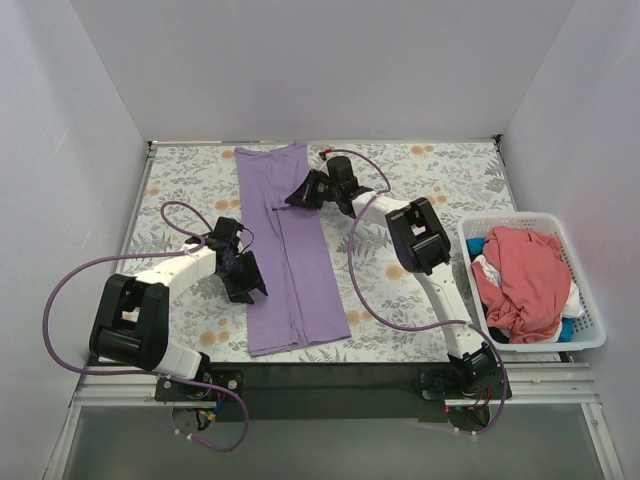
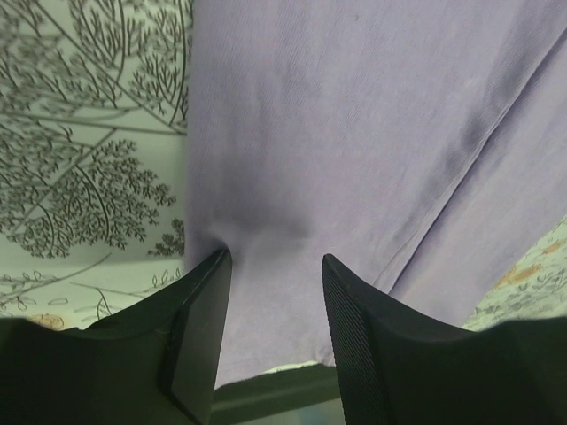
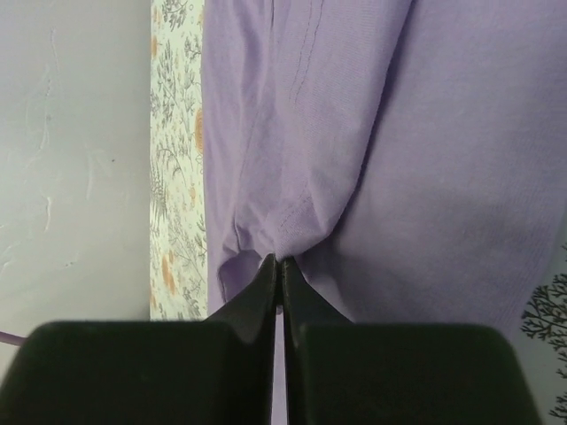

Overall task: Fold and stack the t-shirts
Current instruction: Fold the tshirt

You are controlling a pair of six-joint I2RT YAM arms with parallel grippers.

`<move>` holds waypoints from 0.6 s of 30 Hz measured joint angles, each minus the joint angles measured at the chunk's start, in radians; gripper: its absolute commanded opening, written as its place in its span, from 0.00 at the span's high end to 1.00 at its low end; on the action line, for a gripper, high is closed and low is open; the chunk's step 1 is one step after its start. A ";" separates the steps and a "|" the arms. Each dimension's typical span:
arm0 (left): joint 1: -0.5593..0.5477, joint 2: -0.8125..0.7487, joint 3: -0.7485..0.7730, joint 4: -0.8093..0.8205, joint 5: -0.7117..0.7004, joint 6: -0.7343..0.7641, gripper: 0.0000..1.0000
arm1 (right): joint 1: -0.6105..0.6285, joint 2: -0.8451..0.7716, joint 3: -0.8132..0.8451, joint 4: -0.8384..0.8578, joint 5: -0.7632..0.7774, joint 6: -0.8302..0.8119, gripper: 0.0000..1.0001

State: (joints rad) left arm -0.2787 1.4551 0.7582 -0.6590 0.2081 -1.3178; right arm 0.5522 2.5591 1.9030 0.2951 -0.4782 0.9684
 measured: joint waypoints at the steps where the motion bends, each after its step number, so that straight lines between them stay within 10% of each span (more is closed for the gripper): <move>1: 0.000 0.000 0.000 -0.012 0.008 0.002 0.57 | -0.002 0.000 0.000 0.000 0.000 -0.004 0.99; 18: 0.000 -0.055 -0.054 -0.129 0.096 0.009 0.63 | -0.035 0.000 -0.008 0.000 -0.017 -0.045 0.96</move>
State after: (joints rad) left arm -0.2790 1.4002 0.7044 -0.7876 0.3038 -1.3090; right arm 0.5175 2.5587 1.8954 0.2951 -0.4953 0.9234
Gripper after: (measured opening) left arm 0.370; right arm 0.024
